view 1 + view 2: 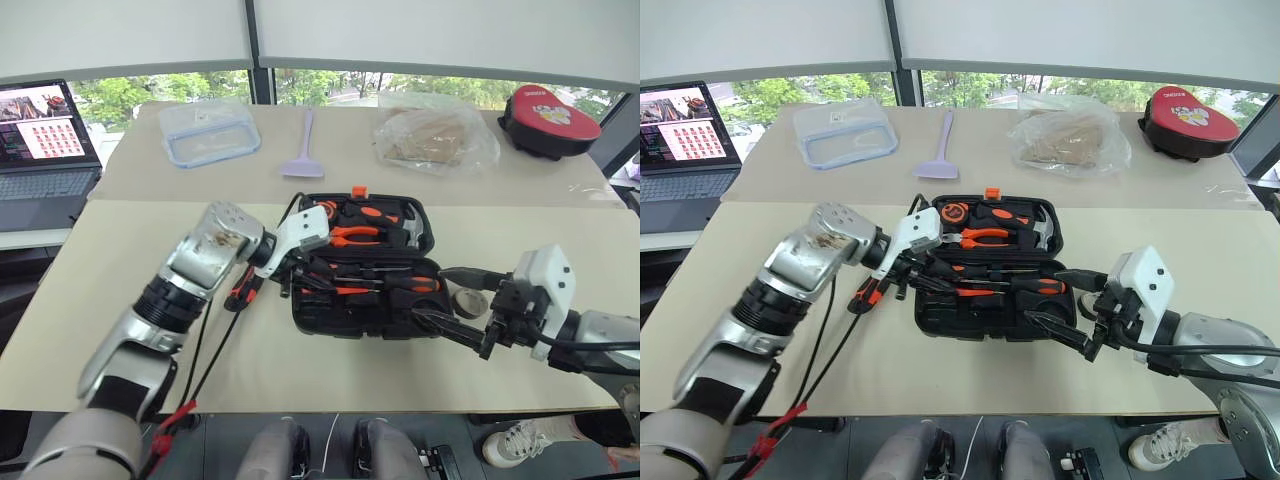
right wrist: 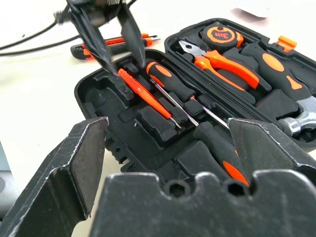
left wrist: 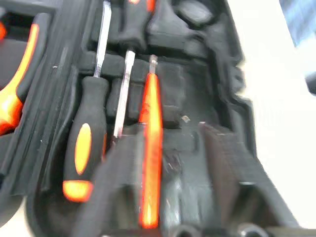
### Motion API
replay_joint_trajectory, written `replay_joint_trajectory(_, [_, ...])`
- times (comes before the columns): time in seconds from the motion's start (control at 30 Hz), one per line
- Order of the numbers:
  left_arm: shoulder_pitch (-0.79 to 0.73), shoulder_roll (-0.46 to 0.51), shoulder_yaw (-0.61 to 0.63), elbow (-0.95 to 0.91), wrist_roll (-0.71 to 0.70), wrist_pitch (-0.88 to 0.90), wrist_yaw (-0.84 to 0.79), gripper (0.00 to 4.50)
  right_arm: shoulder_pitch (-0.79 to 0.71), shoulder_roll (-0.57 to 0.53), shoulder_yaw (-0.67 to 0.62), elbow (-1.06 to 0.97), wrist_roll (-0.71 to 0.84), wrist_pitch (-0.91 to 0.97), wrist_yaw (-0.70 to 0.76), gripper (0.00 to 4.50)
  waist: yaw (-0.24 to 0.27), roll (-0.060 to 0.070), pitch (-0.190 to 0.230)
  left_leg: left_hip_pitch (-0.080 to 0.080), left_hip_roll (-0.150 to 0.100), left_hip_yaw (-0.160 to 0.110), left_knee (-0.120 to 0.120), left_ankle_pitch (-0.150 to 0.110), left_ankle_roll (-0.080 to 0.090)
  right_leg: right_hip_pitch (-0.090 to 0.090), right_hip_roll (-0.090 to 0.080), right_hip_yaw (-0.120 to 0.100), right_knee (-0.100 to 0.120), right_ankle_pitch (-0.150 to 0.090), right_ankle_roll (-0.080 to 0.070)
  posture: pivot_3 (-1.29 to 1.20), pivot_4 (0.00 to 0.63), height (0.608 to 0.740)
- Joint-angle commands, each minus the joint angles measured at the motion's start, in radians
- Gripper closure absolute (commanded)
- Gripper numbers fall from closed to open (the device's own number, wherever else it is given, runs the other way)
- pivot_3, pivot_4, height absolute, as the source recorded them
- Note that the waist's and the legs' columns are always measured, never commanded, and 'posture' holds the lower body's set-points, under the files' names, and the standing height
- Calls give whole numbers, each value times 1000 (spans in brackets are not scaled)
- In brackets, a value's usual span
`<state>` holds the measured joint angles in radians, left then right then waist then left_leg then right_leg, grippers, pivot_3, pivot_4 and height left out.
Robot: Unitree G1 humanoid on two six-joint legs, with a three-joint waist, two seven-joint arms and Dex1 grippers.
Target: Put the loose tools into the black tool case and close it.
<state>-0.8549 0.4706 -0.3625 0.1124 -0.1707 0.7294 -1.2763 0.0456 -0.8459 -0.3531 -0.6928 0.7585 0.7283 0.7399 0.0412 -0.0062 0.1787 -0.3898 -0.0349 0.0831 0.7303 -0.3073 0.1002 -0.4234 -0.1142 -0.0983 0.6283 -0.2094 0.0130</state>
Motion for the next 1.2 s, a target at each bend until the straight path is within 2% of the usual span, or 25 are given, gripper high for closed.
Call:
replay_joint_trajectory(0.03, [13, -41, 75, 61, -41, -31, 66, 4474, -14, -11, -5, -9, 1, -18, 5, 0, -1, 0, 0, 0, 0, 0, 0, 0, 0, 0, 0, 0, 0, 0, 0, 0, 150, 728])
replay_joint_trajectory(0.27, [106, -71, 92, 85, -46, -93, 130, 4474, -4, 0, 14, -33, 12, -6, -8, 0, -4, 0, 0, 1, 0, 0, 0, 0, 0, 0, 0, 0, 0, 0, 0, 0, 150, 728])
replay_joint_trajectory(0.5, [222, 4, 9, 26, 25, -206, 112, 4474, 10, 4, 17, -34, 12, -11, -20, 0, -3, 1, -2, 3, 0, 0, 0, 0, 0, 2, -1, 0, 0, 0, 0, 0, 150, 728])
replay_joint_trajectory(0.7, [213, 8, 15, 92, 61, -297, 154, 4474, -2, 3, 23, -15, 10, -11, -24, 0, -1, 0, -6, 5, 0, 0, -1, -1, -2, 4, -2, 1, 0, 0, -1, 0, 150, 728])
replay_joint_trajectory(0.87, [167, -18, 104, 51, -53, -236, 127, 4474, -12, 2, 32, -5, 13, -10, -20, 0, -3, 0, -7, 4, 1, 0, -1, -1, -2, 2, -2, 1, 0, 1, -2, 0, 150, 728])
replay_joint_trajectory(1.07, [179, -19, 74, 37, -29, -269, 123, 4474, -28, 1, 50, 13, 5, -15, -18, 0, -2, 0, -7, 2, 0, 0, -1, 0, 0, 1, -1, 1, 0, 1, -2, 0, 150, 728])
replay_joint_trajectory(1.2, [186, 9, 142, -6, -70, -230, 139, 4474, -43, -8, 57, 16, 2, -19, -8, 0, -3, 0, -7, 2, 0, 0, -1, 0, 0, 1, -1, 1, 0, 1, -2, 0, 150, 728])
